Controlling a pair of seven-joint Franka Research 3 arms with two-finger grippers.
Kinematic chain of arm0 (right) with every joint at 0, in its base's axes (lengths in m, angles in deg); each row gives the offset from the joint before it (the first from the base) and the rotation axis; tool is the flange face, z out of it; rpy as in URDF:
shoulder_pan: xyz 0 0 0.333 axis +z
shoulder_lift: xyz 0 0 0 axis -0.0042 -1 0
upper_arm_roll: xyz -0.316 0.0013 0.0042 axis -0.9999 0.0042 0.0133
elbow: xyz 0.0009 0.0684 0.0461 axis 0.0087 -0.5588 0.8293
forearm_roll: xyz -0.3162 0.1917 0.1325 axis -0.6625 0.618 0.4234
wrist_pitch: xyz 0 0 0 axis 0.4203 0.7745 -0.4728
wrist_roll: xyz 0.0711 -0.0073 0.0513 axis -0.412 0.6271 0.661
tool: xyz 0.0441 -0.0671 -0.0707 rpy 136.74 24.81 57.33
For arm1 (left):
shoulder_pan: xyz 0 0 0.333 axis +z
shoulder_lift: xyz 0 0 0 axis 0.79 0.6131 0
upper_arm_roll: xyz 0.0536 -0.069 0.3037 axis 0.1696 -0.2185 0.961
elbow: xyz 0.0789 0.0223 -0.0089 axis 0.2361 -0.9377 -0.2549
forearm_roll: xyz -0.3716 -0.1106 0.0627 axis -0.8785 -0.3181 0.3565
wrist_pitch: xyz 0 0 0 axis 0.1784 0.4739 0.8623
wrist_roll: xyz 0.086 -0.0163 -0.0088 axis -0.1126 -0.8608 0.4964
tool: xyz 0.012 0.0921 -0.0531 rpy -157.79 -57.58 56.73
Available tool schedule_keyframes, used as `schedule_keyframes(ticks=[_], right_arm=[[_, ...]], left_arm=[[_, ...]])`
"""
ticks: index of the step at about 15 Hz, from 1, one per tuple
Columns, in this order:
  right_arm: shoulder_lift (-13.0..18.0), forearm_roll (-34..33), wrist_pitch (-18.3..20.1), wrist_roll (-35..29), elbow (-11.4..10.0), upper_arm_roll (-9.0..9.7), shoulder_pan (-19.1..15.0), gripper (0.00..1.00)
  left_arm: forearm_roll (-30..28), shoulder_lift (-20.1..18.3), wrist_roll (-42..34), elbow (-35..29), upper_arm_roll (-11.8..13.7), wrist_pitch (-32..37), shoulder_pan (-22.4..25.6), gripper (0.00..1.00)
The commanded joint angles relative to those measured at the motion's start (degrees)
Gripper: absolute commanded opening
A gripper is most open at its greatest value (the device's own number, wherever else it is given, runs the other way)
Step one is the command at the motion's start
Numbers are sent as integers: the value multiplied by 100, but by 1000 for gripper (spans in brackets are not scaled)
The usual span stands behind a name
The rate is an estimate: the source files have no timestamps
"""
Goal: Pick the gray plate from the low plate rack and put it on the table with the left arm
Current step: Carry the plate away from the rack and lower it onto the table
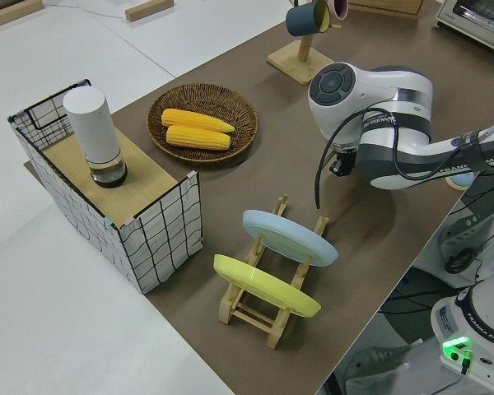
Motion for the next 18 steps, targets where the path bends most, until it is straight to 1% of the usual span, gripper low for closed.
schedule_keyframes(ticks=[1, 2, 3, 5, 6, 9, 12, 14, 16, 18], right_arm=[[14, 59, 74, -1, 35, 33, -56, 987], [14, 59, 74, 8, 35, 33, -56, 990], [14, 59, 74, 8, 35, 33, -56, 990], [14, 59, 74, 8, 35, 33, -56, 990], [14, 59, 74, 8, 35, 33, -56, 990], [14, 59, 74, 8, 35, 33, -56, 990], [14, 59, 74, 8, 35, 33, -56, 990], [14, 59, 74, 8, 35, 32, -56, 987], [14, 59, 74, 8, 35, 33, -56, 987], [14, 59, 74, -1, 35, 33, -56, 987]], left_arm=[[-52, -125, -76, -116, 14, -153, -73, 481], [-17, -142, -76, -116, 14, -153, -73, 597], [-8, -160, -76, -116, 14, -153, -73, 691], [10, -195, -59, -81, 6, -162, -73, 990], [18, -213, -50, -55, 6, -162, -73, 989], [413, -230, 55, 103, 6, -197, -73, 991], [659, -265, 274, 340, -3, -180, -73, 991], [905, -301, 537, 542, -47, -119, -73, 991], [1195, -397, 810, 744, -143, -57, -73, 991], [1441, -502, 1222, 998, -214, 100, -73, 991]])
